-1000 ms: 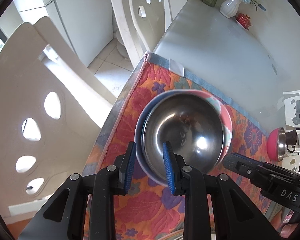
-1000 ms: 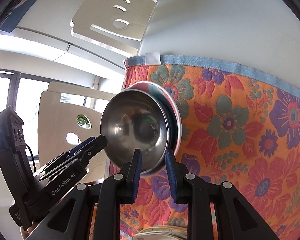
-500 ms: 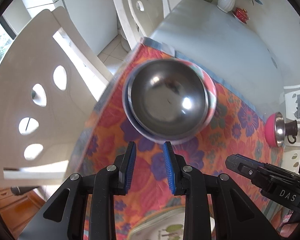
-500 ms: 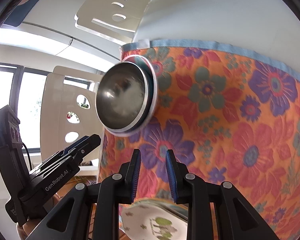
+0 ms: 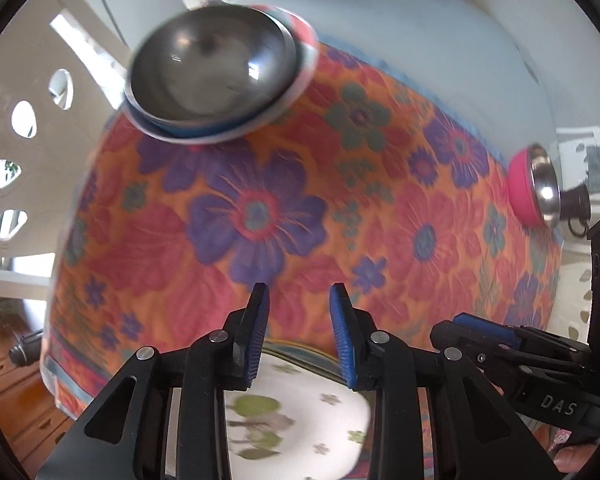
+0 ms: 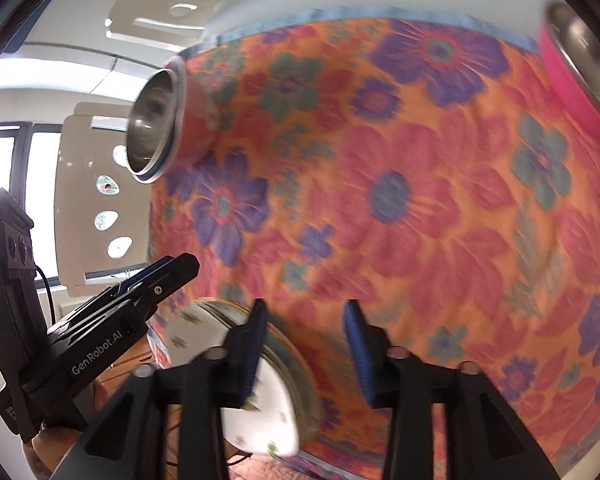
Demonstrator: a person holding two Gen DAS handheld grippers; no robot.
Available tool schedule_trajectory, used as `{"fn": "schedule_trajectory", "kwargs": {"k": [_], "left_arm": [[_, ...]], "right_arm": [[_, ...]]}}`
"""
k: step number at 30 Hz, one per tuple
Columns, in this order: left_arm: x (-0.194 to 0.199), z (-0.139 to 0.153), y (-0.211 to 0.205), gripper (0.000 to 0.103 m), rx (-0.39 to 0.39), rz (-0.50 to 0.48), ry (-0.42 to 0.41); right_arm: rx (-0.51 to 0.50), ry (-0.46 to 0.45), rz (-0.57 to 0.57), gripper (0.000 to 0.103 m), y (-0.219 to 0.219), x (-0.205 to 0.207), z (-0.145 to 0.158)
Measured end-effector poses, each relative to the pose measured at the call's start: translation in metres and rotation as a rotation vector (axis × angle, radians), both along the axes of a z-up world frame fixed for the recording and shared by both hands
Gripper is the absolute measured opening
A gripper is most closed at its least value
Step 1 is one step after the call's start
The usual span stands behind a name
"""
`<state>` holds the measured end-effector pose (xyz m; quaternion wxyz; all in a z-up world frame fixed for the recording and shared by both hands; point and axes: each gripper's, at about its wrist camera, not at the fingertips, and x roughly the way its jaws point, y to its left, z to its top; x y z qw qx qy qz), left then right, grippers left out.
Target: Organize plates and bowls
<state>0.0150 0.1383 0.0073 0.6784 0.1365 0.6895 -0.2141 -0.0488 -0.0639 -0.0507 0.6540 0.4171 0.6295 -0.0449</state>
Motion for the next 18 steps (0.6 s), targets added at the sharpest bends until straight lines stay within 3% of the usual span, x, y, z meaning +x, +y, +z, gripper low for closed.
{"fn": "schedule_trajectory", "kwargs": {"k": [3, 9, 14, 18], "left_arm": [[-0.019, -0.006, -0.019, 0.040, 0.013, -0.029, 0.011], [-0.048, -0.014, -0.054, 0.063, 0.019, -0.063, 0.015], [-0.068, -0.019, -0.084, 0.064, 0.023, -0.094, 0.017], [-0.080, -0.026, -0.108, 0.064, 0.010, -0.104, 0.005]], "right_arm": [[-0.007, 0.017, -0.008, 0.053, -0.015, -0.021, -0.004], [0.000, 0.042, -0.048, 0.053, -0.047, -0.060, -0.012], [-0.007, 0.055, -0.088, 0.053, -0.081, -0.092, -0.015], [-0.071, 0.078, -0.096, 0.053, -0.102, -0.108, -0.019]]}}
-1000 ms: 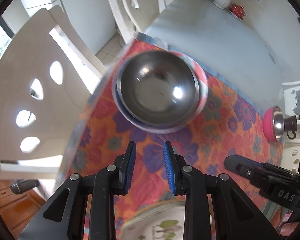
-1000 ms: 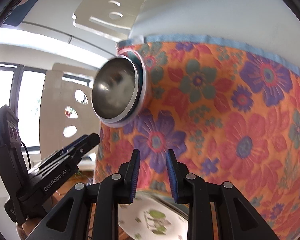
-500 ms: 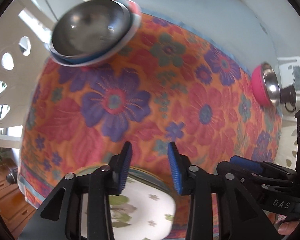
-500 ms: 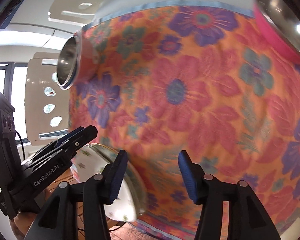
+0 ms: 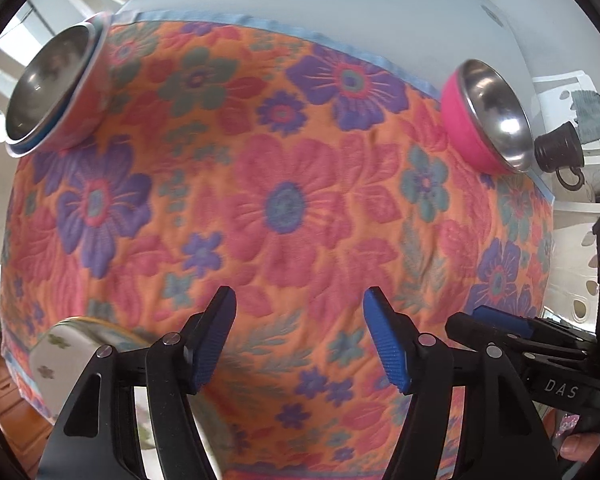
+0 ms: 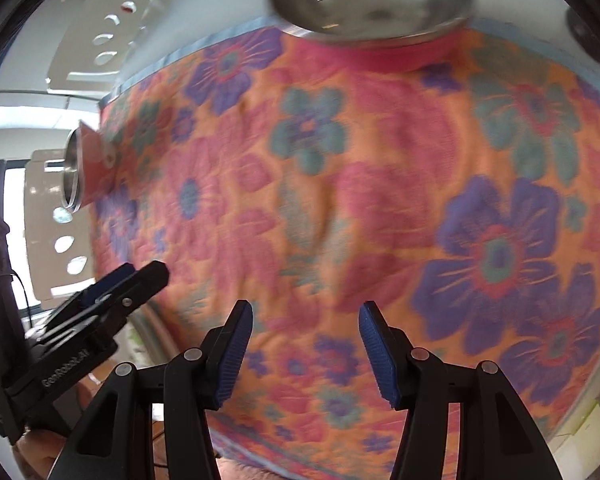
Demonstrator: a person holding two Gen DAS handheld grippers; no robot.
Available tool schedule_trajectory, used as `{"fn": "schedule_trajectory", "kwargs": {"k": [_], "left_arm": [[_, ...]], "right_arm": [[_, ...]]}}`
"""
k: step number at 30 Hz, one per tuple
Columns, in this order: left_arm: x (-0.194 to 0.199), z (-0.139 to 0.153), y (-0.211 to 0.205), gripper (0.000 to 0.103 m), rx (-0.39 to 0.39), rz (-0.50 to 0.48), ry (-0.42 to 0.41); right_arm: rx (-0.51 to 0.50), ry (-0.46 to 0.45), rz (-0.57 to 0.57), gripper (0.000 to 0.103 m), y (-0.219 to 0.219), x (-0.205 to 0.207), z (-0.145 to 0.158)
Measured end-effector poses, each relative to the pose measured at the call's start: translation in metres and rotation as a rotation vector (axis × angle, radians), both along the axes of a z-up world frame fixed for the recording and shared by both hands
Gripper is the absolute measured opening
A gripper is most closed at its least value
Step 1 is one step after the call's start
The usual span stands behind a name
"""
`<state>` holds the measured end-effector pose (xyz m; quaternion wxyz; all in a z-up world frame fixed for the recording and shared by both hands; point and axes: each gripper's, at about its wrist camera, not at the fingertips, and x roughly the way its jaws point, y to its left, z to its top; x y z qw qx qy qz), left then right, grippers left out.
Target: Organize plates and bowls
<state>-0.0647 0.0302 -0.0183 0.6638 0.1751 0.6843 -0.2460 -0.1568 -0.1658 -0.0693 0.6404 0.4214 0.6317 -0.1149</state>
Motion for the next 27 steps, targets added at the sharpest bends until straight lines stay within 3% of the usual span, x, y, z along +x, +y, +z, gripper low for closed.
{"fn": "schedule_trajectory", "kwargs": {"k": [5, 12, 22, 27], "left_arm": [[-0.007, -0.015, -0.025, 0.065, 0.020, -0.019, -0.036], [-0.003, -0.036, -0.052, 0.064, 0.017, 0.003, -0.092], [0.017, -0.003, -0.110, 0.065, -0.138, -0.007, -0.129], [0.037, 0.005, -0.141, 0.065, -0.173, -0.021, -0.137]], "right_arm": [[-0.046, 0.007, -0.027, 0.054, -0.026, -0.014, -0.008], [-0.268, 0.006, 0.060, 0.054, -0.047, -0.006, -0.010], [-0.244, -0.194, -0.108, 0.054, -0.100, -0.020, 0.022], [-0.237, -0.270, -0.206, 0.054, -0.124, -0.011, 0.030]]}}
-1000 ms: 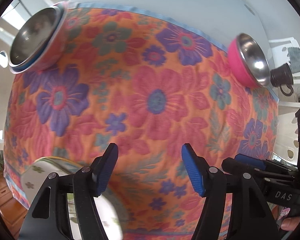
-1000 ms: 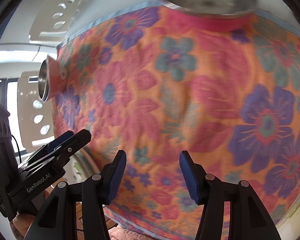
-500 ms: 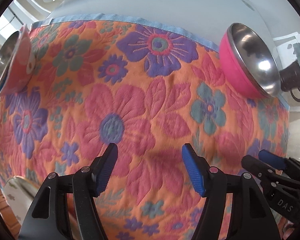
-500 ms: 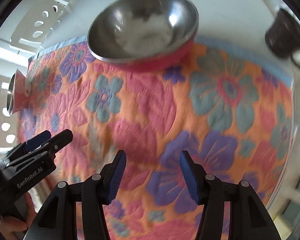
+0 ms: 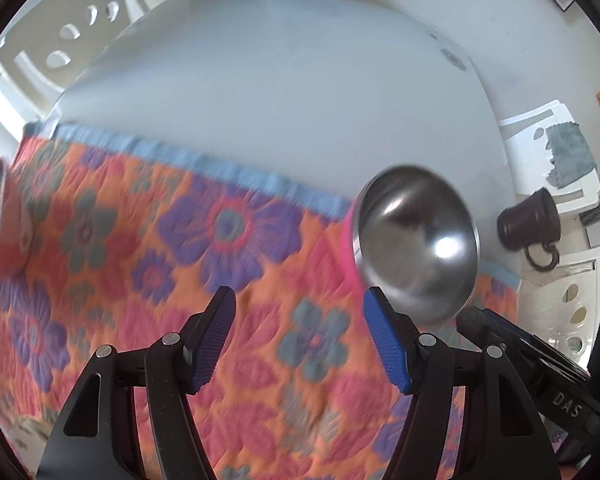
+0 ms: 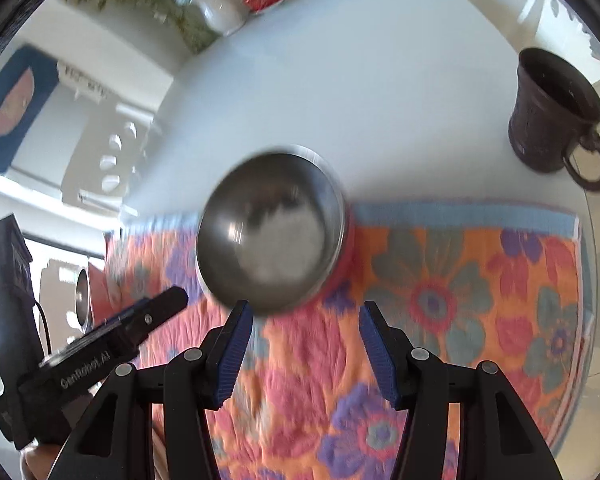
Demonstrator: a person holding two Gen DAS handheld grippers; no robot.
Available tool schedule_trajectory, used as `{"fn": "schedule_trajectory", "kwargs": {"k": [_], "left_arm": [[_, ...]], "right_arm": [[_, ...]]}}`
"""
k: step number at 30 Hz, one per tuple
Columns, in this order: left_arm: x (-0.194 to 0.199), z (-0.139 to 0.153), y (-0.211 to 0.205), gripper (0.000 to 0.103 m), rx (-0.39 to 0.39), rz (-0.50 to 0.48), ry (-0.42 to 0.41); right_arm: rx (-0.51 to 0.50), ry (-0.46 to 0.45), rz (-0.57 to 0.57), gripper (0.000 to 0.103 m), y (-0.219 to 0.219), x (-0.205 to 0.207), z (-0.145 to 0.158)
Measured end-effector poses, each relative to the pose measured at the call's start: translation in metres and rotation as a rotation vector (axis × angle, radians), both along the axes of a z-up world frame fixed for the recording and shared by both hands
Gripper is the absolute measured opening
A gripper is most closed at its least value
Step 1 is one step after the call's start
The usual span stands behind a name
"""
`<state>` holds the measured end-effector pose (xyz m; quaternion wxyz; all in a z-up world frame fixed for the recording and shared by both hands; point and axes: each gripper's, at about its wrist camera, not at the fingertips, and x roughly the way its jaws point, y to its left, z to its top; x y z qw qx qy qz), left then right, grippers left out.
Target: Organize plates and bowls
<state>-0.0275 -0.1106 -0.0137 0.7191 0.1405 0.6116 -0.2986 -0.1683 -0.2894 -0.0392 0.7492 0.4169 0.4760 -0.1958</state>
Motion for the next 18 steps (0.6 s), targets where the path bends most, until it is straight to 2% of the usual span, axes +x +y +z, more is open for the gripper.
{"fn": "schedule_trajectory", "kwargs": {"k": [4, 7, 11, 14, 16, 18], "left_arm": [[0.006, -0.012, -0.023, 0.064, 0.012, -0.018, -0.001], [0.001, -0.023, -0.022, 0.060, 0.028, -0.017, 0.022], [-0.002, -0.045, -0.024, 0.046, 0.031, -0.002, 0.070], [0.000, -0.056, -0.024, 0.037, 0.003, 0.008, 0.119], [-0.001, -0.061, -0.022, 0.029, -0.017, 0.005, 0.129], [-0.001, -0.062, -0.021, 0.014, -0.054, 0.013, 0.159]], "right_arm": [[0.003, 0.043, -0.020, 0.054, -0.013, 0.010, -0.020], [0.021, 0.058, -0.020, 0.054, -0.014, 0.016, -0.035], [0.032, 0.082, 0.000, 0.052, -0.009, 0.023, -0.050], [0.041, 0.082, 0.010, 0.044, -0.007, 0.027, -0.054], [0.056, 0.076, 0.022, 0.033, -0.004, 0.033, -0.055], [0.061, 0.076, 0.032, 0.032, -0.001, 0.033, -0.055]]}}
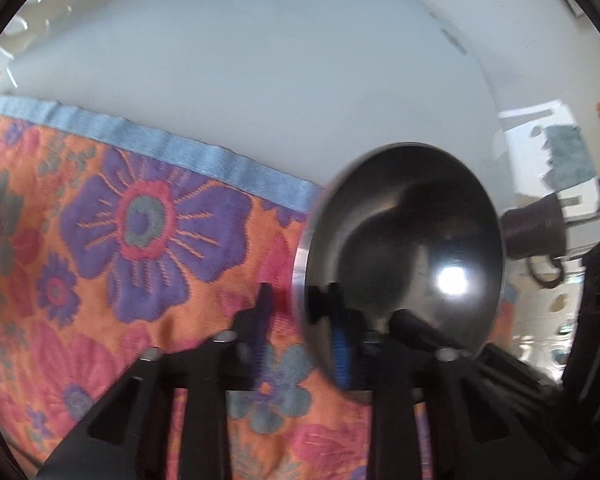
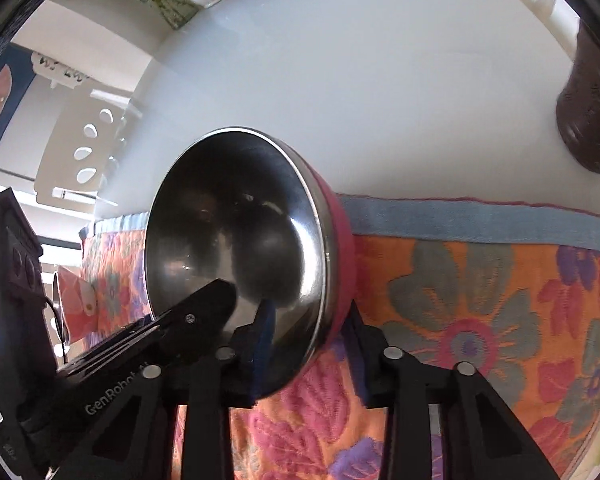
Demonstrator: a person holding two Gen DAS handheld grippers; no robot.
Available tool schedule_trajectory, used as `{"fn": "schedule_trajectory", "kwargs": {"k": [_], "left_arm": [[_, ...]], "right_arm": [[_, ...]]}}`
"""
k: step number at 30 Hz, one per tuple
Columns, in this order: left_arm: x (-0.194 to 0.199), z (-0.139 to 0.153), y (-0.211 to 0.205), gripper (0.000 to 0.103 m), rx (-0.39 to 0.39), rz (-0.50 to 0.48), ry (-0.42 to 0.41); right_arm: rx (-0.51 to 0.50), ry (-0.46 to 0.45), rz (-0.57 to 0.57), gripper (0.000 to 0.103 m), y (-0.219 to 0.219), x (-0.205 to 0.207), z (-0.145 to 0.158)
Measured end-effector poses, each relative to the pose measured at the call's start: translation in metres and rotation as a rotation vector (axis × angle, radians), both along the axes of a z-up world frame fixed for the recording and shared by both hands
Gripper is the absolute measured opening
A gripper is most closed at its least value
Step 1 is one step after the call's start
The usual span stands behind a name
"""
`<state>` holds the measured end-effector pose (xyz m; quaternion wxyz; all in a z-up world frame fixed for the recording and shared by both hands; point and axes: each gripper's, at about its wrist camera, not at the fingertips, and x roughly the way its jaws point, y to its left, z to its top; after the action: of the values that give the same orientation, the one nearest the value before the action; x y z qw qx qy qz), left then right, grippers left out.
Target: Organize plates and bowls
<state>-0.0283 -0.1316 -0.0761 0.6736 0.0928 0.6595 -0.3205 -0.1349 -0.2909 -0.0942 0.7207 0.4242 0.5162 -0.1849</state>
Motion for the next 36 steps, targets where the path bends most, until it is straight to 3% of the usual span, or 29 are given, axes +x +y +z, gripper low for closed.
{"fn": "schedule_trajectory", "kwargs": {"k": [4, 11, 20, 28, 36], "left_arm": [[-0.005, 0.009, 0.002, 0.013, 0.009, -0.006, -0.032], [0.007, 0.024, 0.028, 0.013, -0.008, 0.042, -0.019], [0.041, 0.071, 0.085, 0.013, -0.023, 0.112, -0.065], [0.087, 0.115, 0.157, 0.013, -0.050, 0.178, -0.115], [0.147, 0.136, 0.236, 0.013, -0.045, 0.251, -0.141]], "right_arm": [[-0.015, 0.022, 0.015, 0.030, 0.007, 0.004, 0.002], [-0.028, 0.011, 0.030, 0.030, 0.025, 0.013, 0.022], [-0.038, -0.048, 0.075, 0.030, 0.071, 0.054, 0.063], [-0.067, -0.104, 0.147, 0.030, 0.132, 0.113, 0.107], [-0.064, -0.133, 0.224, 0.030, 0.200, 0.184, 0.128]]}}
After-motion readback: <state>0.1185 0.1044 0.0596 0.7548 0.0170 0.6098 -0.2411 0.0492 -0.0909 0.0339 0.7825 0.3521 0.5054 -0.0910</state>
